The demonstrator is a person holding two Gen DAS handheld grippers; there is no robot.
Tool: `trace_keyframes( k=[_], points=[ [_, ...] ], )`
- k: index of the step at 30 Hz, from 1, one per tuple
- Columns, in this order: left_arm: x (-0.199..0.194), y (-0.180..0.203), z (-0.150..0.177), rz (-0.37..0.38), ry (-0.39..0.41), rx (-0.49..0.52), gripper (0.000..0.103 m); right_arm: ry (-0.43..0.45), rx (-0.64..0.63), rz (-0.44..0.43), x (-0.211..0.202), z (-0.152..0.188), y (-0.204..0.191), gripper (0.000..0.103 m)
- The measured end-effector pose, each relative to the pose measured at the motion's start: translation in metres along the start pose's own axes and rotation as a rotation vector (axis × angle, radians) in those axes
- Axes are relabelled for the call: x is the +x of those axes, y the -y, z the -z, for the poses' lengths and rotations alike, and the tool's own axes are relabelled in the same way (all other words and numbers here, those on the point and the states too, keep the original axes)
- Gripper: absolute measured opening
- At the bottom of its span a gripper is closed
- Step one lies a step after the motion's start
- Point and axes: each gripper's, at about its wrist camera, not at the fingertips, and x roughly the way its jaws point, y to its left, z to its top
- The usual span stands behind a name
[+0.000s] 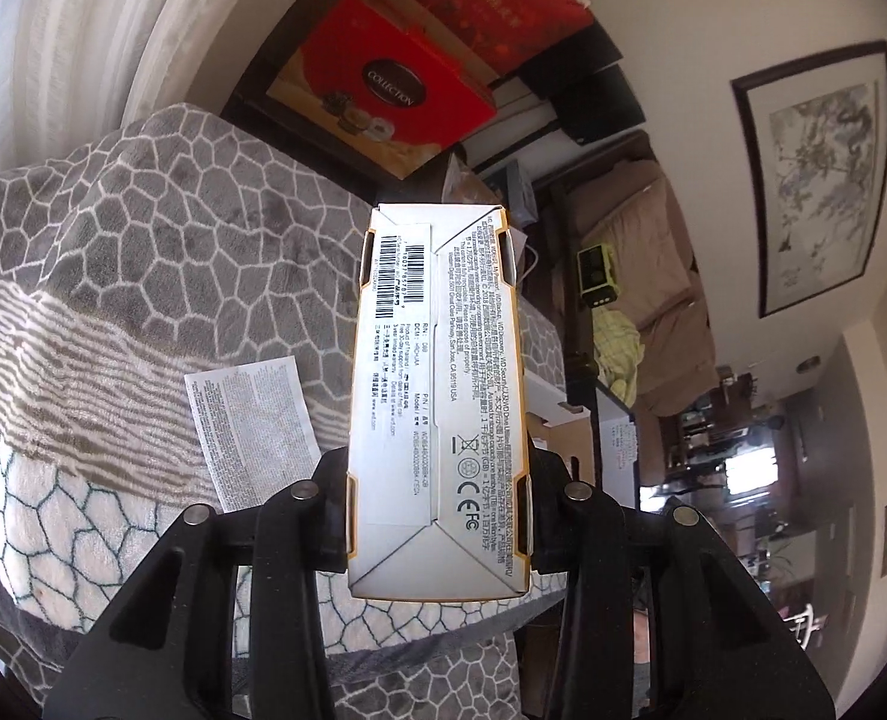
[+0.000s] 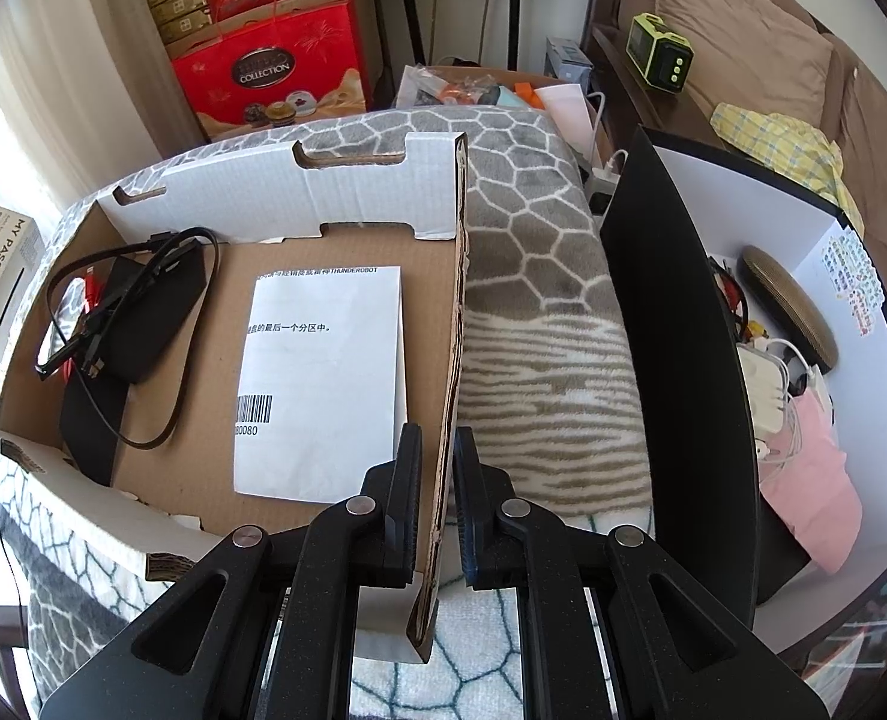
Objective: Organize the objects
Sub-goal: 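Lift the My Passport box with the left gripper and carry it over the tray, then lower the My Passport box into the tray and open the left gripper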
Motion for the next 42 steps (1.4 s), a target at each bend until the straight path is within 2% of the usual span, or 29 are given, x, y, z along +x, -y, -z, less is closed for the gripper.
trace_keyframes(
  k=[4,10,21,27,30,33,38,42],
  points=[
    [0.006,0.008,0.003,0.071,-0.027,-0.009,0.036,0.0,-0.001,0.001,0.0,0.0,0.0,0.009],
    [0.027,0.043,0.011,0.116,-0.08,0.051,0.036,0.001,0.009,-0.007,-0.001,0.0,0.0,0.009],
    [0.103,0.087,0.034,0.13,-0.238,0.098,0.036,0.021,0.017,-0.013,-0.013,-0.002,0.003,0.01],
    [0.137,0.105,0.036,0.085,-0.31,0.123,0.037,0.023,0.007,-0.012,-0.015,0.0,0.003,0.01],
    [0.146,0.11,0.036,0.063,-0.308,0.125,0.037,0.023,0.009,-0.012,-0.015,0.0,0.003,0.01],
    [0.152,0.111,0.039,0.078,-0.3,0.101,0.037,0.024,0.01,-0.013,-0.015,0.001,0.004,0.01],
    [0.161,0.105,0.05,0.111,-0.223,0.019,0.037,0.025,0.011,-0.014,-0.016,0.001,0.004,0.01],
    [0.175,0.096,0.063,0.133,-0.203,-0.058,0.037,0.022,0.011,-0.013,-0.015,0.001,0.003,0.01]
  ],
)
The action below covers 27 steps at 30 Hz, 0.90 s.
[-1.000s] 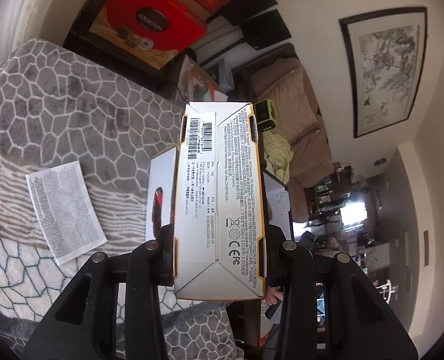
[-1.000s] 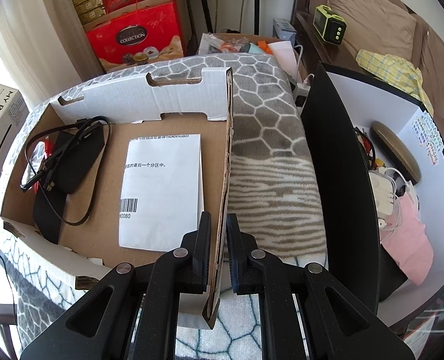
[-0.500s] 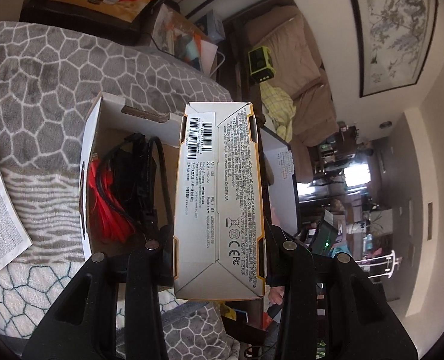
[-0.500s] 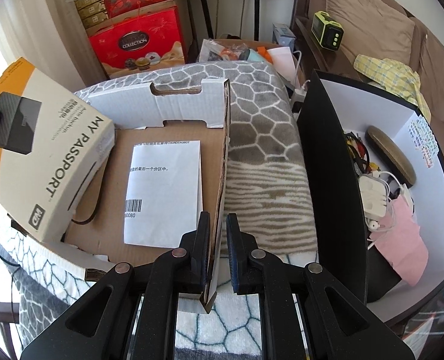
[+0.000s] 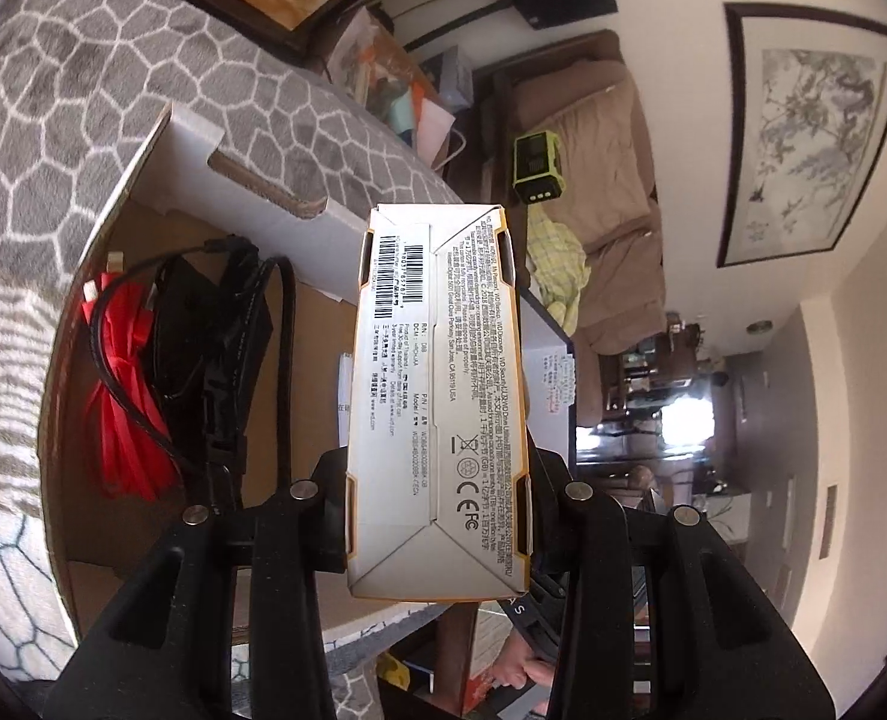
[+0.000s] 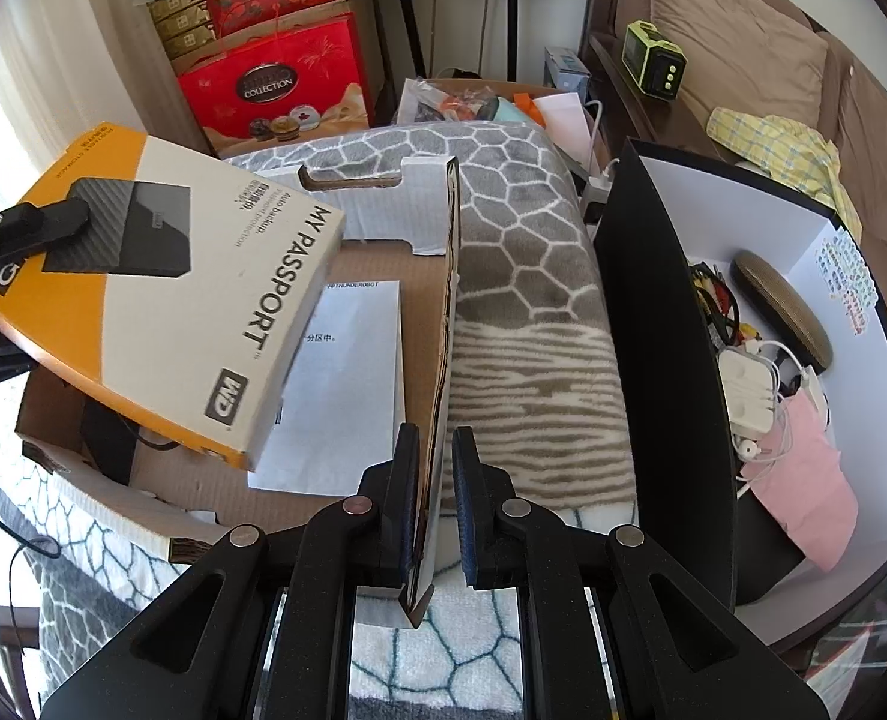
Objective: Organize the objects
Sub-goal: 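Lower the My Passport box into the tray and open the left gripper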
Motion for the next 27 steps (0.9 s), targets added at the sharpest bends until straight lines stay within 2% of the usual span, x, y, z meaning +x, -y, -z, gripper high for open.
trace_keyframes(
  k=[13,16,18,19,20,24,27],
  points=[
    [0.02,-0.018,0.015,0.01,0.095,-0.111,0.038,-0.01,-0.003,0.0,0.004,0.002,-0.002,0.01],
    [0.027,-0.022,0.021,0.0,0.067,-0.122,0.038,-0.01,-0.001,-0.004,0.006,0.003,-0.001,0.01],
    [0.031,-0.023,0.027,-0.003,0.042,-0.122,0.046,-0.009,0.0,-0.006,0.005,0.003,-0.001,0.01],
    [0.034,-0.022,0.029,-0.007,0.024,-0.113,0.054,-0.009,-0.001,-0.006,0.005,0.003,0.0,0.01],
    [0.035,-0.02,0.032,-0.017,0.006,-0.094,0.055,-0.009,0.0,-0.006,0.005,0.003,0.0,0.01],
    [0.036,-0.009,0.035,-0.069,-0.025,-0.032,0.055,-0.008,0.0,-0.009,0.004,0.003,0.0,0.01],
    [0.034,-0.003,0.035,-0.138,-0.037,0.007,0.056,-0.006,0.0,-0.013,0.003,0.003,0.0,0.01]
  ],
)
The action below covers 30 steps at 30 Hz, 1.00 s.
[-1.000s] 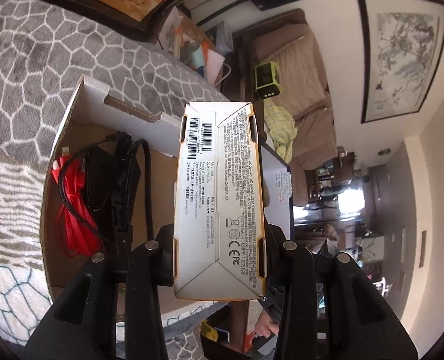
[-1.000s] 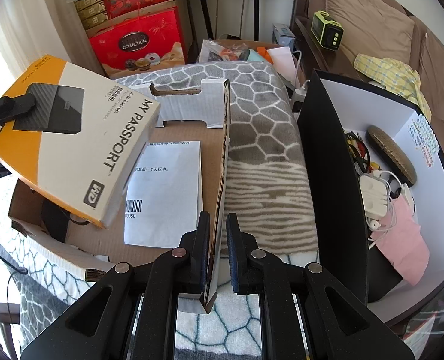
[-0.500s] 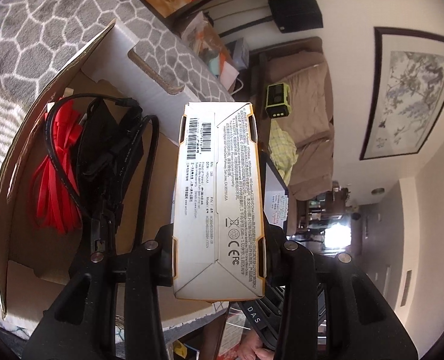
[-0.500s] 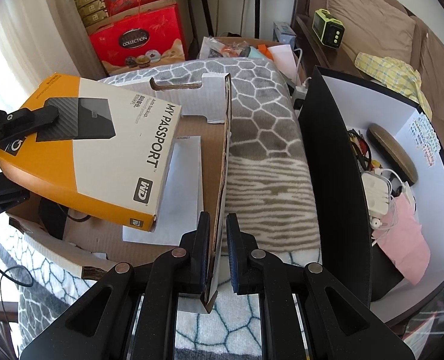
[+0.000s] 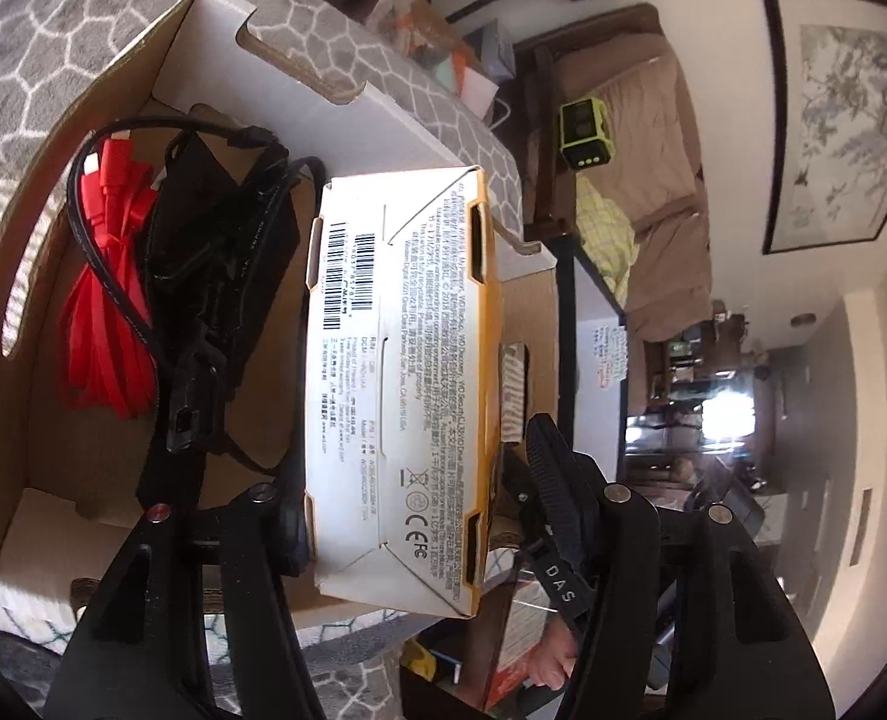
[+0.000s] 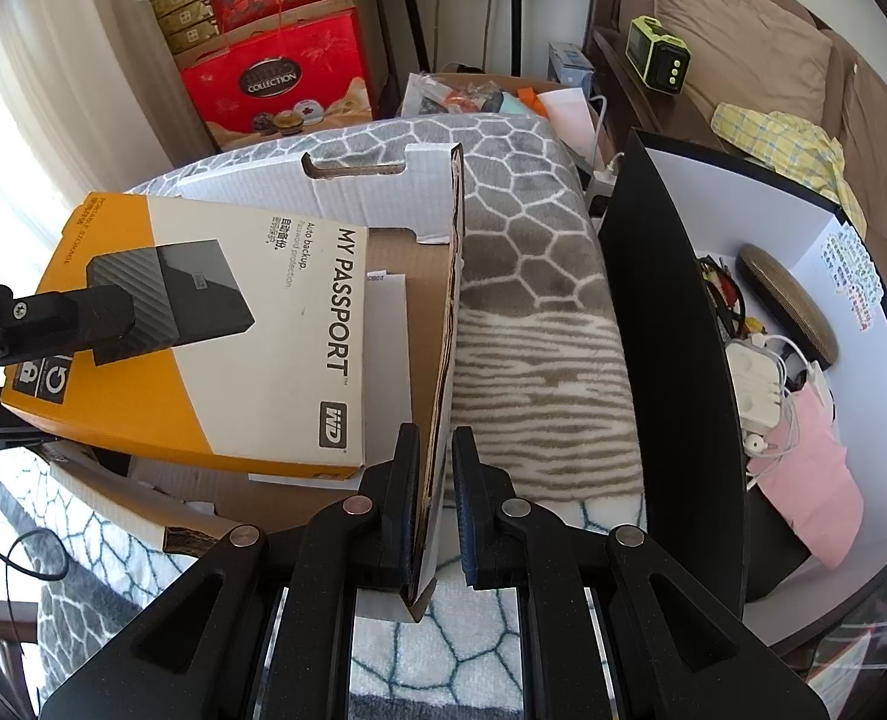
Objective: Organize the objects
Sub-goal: 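Lower the My Passport box into the tray and open the left gripper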
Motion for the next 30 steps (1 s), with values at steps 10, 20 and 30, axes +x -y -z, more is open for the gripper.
trace_keyframes(
  k=[10,20,30],
  points=[
    [-0.038,0.029,0.002,-0.131,0.011,0.205,0.073,0.001,-0.009,0.001,0.0,0.0,-0.001,0.01],
    [-0.01,0.039,-0.001,-0.224,-0.074,0.297,0.072,0.005,-0.02,0.012,-0.001,-0.002,-0.004,0.01],
    [0.003,0.045,-0.009,-0.292,-0.045,0.342,0.073,0.006,-0.033,0.019,0.0,-0.002,-0.004,0.009]
  ],
)
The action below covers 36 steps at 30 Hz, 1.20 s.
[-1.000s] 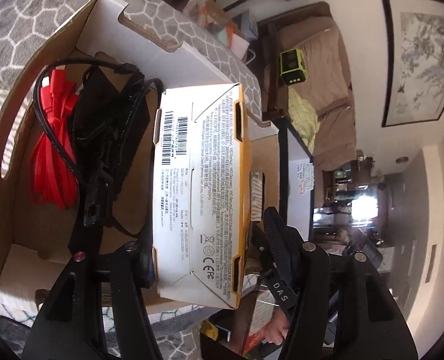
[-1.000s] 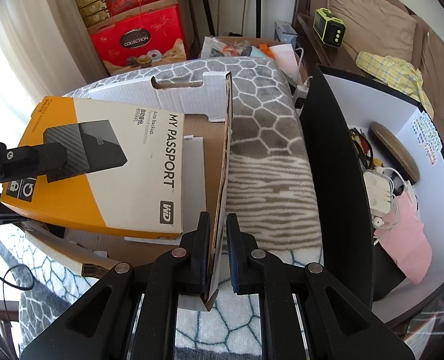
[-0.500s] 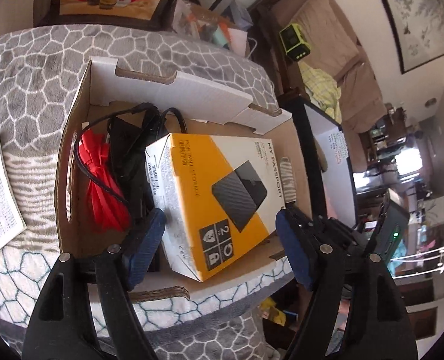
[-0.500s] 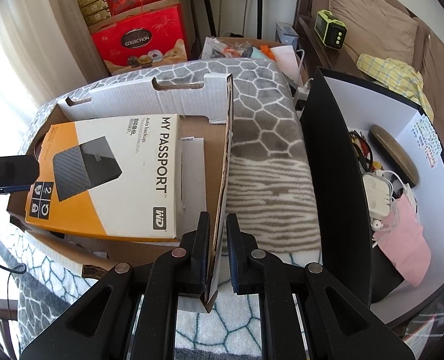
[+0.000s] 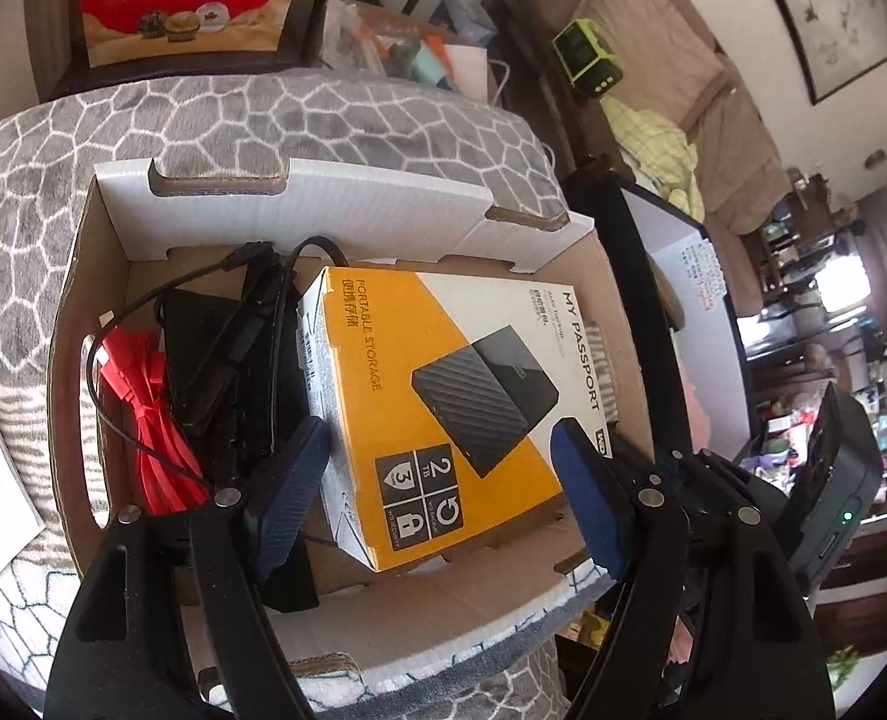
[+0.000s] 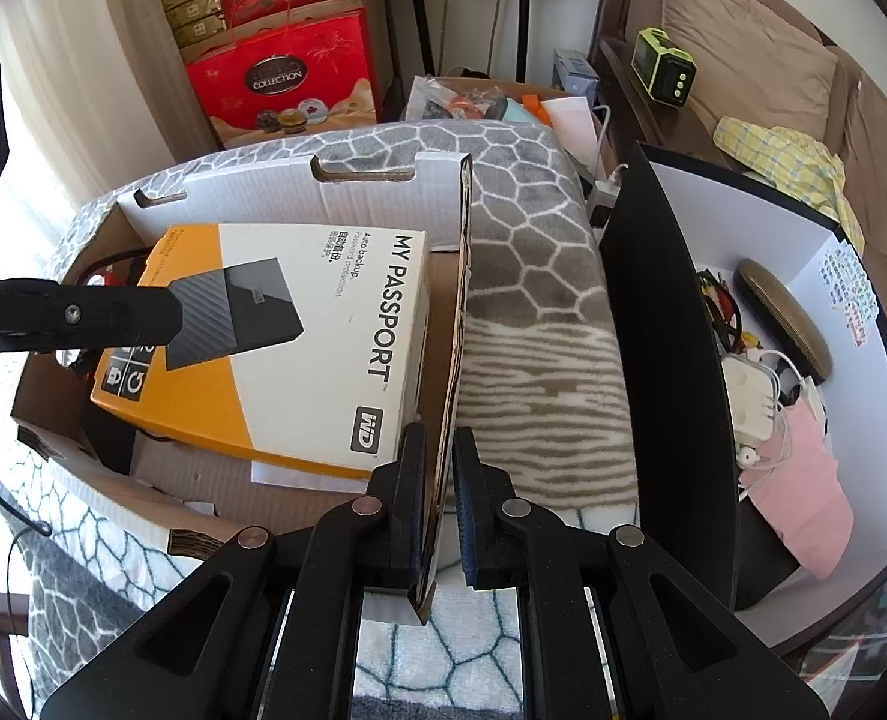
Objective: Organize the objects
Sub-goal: 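Lower the My Passport box into the tray and open the left gripper, then move the left gripper back toward the printed paper sheet on the blanket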
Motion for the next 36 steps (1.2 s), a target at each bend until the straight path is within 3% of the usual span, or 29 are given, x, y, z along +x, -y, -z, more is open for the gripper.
trace_keyframes(
  k=[4,9,15,17,19,23,30,36],
  points=[
    [0.009,-0.004,-0.004,0.0,-0.023,-0.013,0.073,0.0,-0.003,0.001,0.0,0.0,-0.001,0.009],
    [-0.001,-0.016,-0.001,0.08,-0.036,-0.06,0.073,-0.003,0.002,-0.001,0.0,0.0,0.0,0.009],
    [-0.042,-0.021,0.004,0.087,0.045,-0.029,0.073,-0.005,0.01,-0.001,0.0,0.001,0.001,0.01],
    [-0.06,-0.023,0.004,0.061,0.088,-0.019,0.073,-0.005,0.01,0.0,0.0,0.001,0.001,0.01],
    [-0.078,-0.032,0.005,0.0,0.153,-0.034,0.083,-0.005,0.012,0.0,0.0,0.001,0.001,0.01],
    [-0.105,-0.06,0.005,-0.128,0.254,-0.079,0.083,-0.005,0.013,0.0,0.0,0.001,0.001,0.01],
    [-0.122,-0.119,0.009,-0.211,0.26,-0.164,0.083,-0.006,0.013,-0.001,0.0,0.001,0.001,0.01],
    [-0.124,-0.171,0.023,-0.258,0.215,-0.226,0.084,-0.005,0.009,0.003,0.0,0.002,0.001,0.01]
  ],
)
